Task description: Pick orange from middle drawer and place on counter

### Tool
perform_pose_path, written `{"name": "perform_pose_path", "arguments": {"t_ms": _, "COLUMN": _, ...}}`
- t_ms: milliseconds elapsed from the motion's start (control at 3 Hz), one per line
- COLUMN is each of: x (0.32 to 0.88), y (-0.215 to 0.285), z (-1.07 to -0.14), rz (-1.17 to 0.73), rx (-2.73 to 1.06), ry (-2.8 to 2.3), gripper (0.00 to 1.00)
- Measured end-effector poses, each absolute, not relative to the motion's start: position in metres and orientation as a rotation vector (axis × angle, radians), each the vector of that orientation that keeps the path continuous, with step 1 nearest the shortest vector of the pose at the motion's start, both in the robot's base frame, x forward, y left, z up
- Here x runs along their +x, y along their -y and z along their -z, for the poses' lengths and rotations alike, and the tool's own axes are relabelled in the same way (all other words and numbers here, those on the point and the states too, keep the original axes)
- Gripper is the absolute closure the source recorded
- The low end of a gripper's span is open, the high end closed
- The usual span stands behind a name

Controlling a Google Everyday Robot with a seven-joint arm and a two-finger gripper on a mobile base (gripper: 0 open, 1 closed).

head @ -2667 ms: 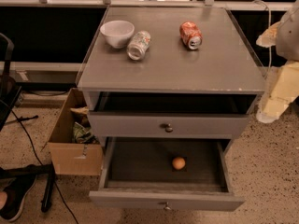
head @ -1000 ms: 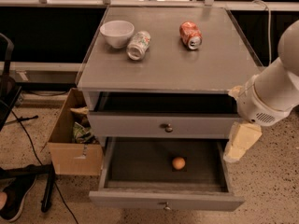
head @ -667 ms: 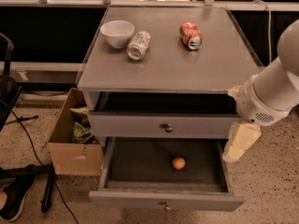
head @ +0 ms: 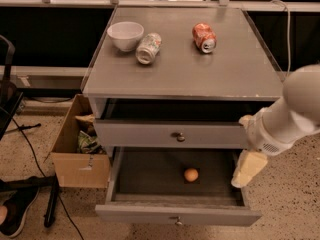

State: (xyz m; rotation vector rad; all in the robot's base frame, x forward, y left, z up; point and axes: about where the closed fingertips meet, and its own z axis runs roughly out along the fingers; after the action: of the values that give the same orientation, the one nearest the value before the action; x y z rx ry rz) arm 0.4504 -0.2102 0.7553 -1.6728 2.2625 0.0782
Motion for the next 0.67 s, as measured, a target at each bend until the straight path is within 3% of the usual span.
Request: {"name": "perform_pose_path", "arguments": {"t_ms": 667, "x": 0.454, "y": 0.2, "z": -0.674, "rz": -0.139, "rx": -1.607, "ry": -2.238, "gripper": 0.0}}
